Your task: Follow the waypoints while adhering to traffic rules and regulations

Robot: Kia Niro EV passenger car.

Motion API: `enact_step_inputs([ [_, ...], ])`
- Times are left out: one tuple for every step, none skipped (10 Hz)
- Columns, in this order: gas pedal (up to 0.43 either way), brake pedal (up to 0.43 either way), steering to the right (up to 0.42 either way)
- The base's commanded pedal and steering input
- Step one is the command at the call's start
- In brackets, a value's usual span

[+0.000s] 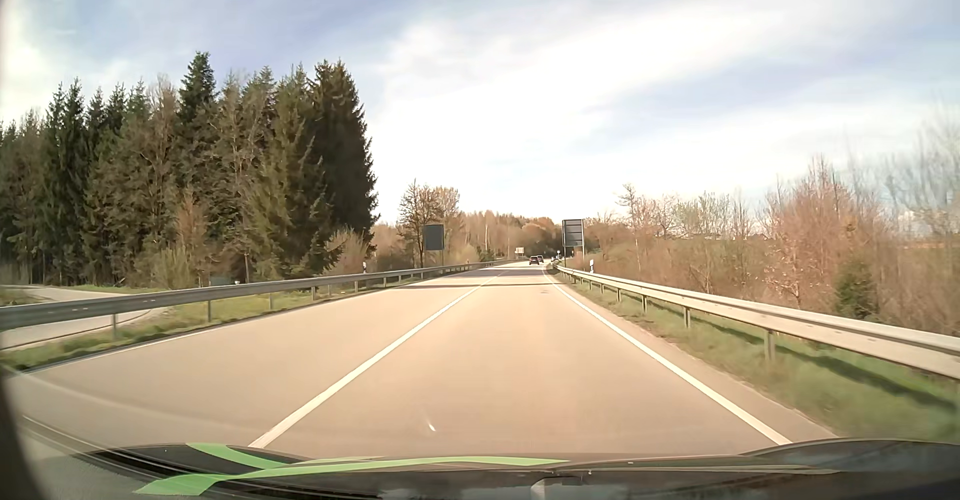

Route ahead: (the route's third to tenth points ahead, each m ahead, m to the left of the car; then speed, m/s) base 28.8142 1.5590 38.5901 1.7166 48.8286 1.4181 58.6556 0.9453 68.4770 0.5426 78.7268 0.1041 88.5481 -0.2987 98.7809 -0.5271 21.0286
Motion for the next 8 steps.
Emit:
enact_step_inputs([
  [0.087, 0.000, 0.001],
  [0.087, 0.000, 0.001],
  [0.087, 0.000, 0.001],
  [0.087, 0.000, 0.001],
  [0.087, 0.000, 0.001],
  [0.087, 0.000, 0.001],
  [0.087, 0.000, 0.001],
  [0.087, 0.000, 0.001],
])
